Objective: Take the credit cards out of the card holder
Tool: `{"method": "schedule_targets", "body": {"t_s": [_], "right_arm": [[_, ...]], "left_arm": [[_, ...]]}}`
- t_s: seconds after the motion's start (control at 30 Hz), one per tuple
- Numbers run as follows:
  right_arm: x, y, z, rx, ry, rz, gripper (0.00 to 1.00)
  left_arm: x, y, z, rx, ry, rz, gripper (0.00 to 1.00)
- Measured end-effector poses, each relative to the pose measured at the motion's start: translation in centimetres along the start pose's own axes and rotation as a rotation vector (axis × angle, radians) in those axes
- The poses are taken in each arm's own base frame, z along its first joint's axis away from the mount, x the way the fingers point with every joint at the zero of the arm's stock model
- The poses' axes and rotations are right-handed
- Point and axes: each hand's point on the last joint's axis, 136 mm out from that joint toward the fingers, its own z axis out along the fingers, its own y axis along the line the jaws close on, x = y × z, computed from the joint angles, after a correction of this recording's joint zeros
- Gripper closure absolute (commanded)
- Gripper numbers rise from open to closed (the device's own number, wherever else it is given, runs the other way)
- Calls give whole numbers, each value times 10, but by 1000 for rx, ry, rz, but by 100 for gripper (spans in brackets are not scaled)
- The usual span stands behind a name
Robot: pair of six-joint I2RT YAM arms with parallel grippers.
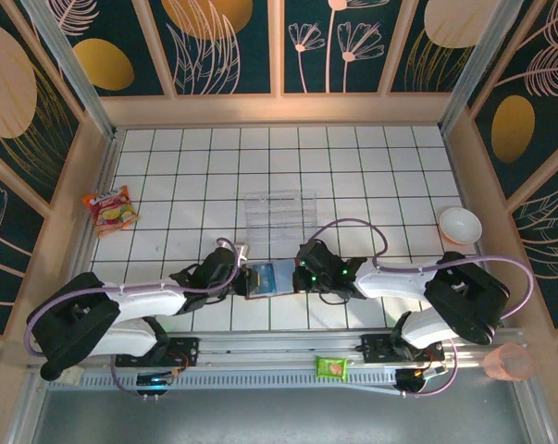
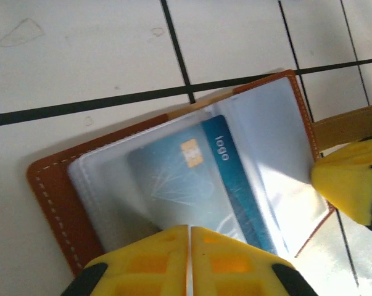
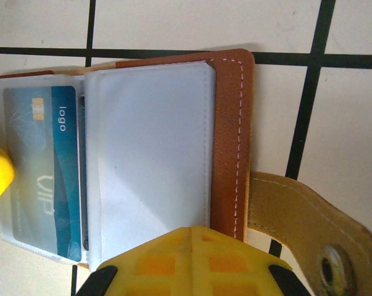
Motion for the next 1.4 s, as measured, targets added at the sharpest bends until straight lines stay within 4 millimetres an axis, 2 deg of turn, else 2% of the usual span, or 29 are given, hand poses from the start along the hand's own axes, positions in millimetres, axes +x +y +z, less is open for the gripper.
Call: {"method": "schedule_targets", "body": {"t_s": [0.23,0.4,0.47,0.6,0.7,0.83,1.03,1.1,1.27,1.4], "right_arm": [[-1,1,-1,-2,-3,-2,97],[-4,8,-12,-21,-15,-34,86],[-11,17,-19,-40,-30,-52,82],[-34,49,-35,-110,-80,-93,71],[-44,71,-43,-172,-94,-121,69],[-47,90,-36,-252,-62,-122,68],[-34,71,7,-220,58,-47,67],[-32,65,13,-206,76,-19,67],[-34,60,16,-196,76,29,66],[-34,59,17,-192,73,43,67]], "left_arm": [[-4,-2,-1,7,-18,2,84],[-11,0,-14,-17,-61,3,89],[-13,2,-15,-29,-69,6,90],[-5,12,-9,-67,-39,6,90],[-5,13,-6,-71,-41,7,91],[-7,13,-5,-72,-47,15,94],[-10,11,-2,-68,-54,25,96],[-10,11,-2,-67,-55,25,96],[-10,10,-3,-63,-55,25,92],[-16,2,-15,-39,-80,29,93]]}}
